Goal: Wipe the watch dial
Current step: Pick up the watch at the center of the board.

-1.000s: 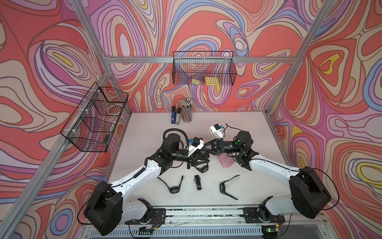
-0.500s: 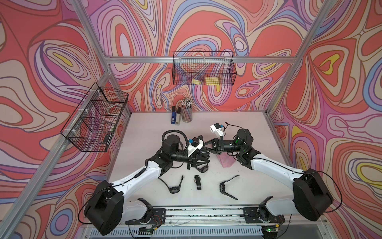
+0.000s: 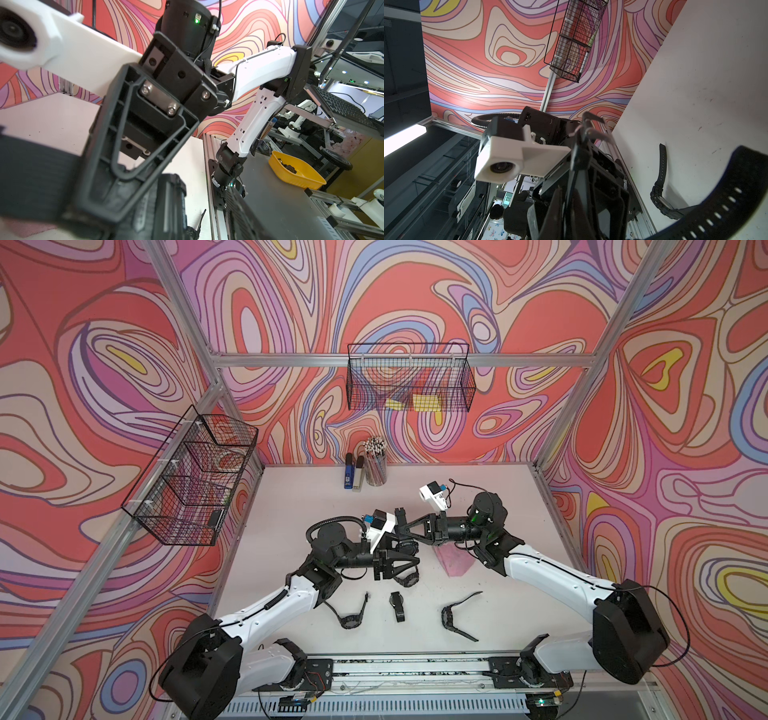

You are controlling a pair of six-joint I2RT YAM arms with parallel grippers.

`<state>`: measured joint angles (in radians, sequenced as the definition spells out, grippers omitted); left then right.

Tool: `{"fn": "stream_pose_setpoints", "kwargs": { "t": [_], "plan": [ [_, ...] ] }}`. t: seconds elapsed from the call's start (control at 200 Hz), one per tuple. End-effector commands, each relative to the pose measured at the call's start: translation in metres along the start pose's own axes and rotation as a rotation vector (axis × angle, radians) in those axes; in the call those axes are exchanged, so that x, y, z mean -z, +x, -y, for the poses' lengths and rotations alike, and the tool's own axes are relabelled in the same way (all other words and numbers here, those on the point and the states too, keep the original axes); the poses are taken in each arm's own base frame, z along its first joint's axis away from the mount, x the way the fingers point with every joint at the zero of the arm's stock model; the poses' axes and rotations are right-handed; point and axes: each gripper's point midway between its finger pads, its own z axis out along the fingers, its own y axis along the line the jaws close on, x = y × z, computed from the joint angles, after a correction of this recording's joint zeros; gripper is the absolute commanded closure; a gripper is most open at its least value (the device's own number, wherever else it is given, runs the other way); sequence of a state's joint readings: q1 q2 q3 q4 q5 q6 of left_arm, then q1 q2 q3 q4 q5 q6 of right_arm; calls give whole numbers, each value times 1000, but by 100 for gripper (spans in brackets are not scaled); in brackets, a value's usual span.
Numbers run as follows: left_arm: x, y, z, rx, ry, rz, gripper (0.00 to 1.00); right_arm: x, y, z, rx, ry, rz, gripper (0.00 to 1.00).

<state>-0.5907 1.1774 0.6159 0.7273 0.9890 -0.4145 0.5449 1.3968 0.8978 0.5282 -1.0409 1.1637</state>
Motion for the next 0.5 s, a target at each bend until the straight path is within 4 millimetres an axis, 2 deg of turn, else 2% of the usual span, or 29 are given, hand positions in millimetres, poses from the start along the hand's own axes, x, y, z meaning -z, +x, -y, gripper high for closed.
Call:
{"fn": "stream_pose_setpoints", "kwargs": {
  "t": [0.0,0.155,0.371,0.496],
  "plan": [
    [5,-24,17,-25,25,76,47,-1,-5,0,35,6,8,100],
    [7,-33,18,17,8,106,52,-1,-4,1,39,5,6,100],
    [3,-40,12,131,47,120,71,1,-2,3,80,26,-3,100],
    [4,-47,6,188,75,146,79,2,3,4,110,52,-22,100]
  ]
}}
